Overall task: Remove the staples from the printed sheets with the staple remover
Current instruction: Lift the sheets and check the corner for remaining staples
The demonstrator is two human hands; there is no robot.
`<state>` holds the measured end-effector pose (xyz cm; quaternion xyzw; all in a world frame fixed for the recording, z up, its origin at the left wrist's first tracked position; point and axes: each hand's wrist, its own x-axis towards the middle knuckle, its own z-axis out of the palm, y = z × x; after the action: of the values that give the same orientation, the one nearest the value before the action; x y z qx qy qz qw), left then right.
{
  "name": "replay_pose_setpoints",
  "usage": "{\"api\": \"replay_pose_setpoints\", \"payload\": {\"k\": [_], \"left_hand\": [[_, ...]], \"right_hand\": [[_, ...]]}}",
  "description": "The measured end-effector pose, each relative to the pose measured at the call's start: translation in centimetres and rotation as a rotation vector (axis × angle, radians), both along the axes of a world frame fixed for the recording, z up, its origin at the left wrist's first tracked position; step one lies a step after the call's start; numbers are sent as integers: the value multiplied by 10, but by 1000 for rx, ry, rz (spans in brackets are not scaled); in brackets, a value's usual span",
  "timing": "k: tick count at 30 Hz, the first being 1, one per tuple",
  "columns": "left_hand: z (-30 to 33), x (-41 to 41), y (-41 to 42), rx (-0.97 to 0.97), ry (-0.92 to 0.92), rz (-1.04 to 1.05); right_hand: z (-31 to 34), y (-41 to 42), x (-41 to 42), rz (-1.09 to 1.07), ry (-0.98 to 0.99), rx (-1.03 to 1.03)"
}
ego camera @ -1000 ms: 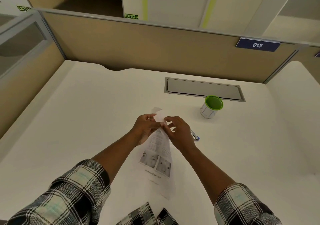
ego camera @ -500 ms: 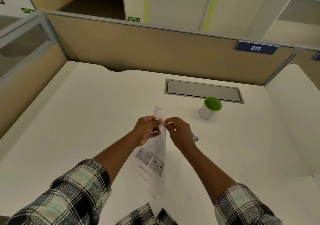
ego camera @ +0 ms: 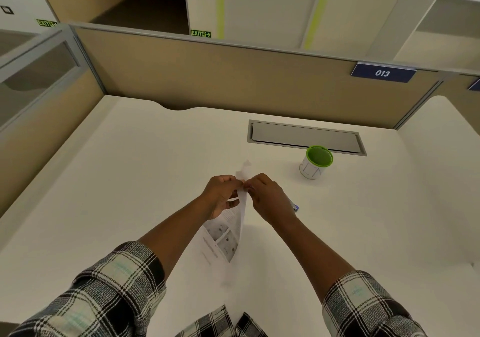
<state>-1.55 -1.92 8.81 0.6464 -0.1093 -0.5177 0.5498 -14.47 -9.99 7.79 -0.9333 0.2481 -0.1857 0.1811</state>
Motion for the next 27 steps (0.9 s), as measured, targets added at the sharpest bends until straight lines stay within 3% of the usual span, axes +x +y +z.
{"api": "replay_pose_setpoints", "payload": {"k": [5, 15, 27], "left_hand": [[3, 5, -1, 30, -66, -18], [14, 13, 0, 4, -161, -72], [8, 10, 3, -28, -148, -49]], "right_hand": [[3, -1, 3, 36, 17, -103], [10, 3, 14, 38, 85, -111], [7, 6, 22, -14, 109, -82]]}}
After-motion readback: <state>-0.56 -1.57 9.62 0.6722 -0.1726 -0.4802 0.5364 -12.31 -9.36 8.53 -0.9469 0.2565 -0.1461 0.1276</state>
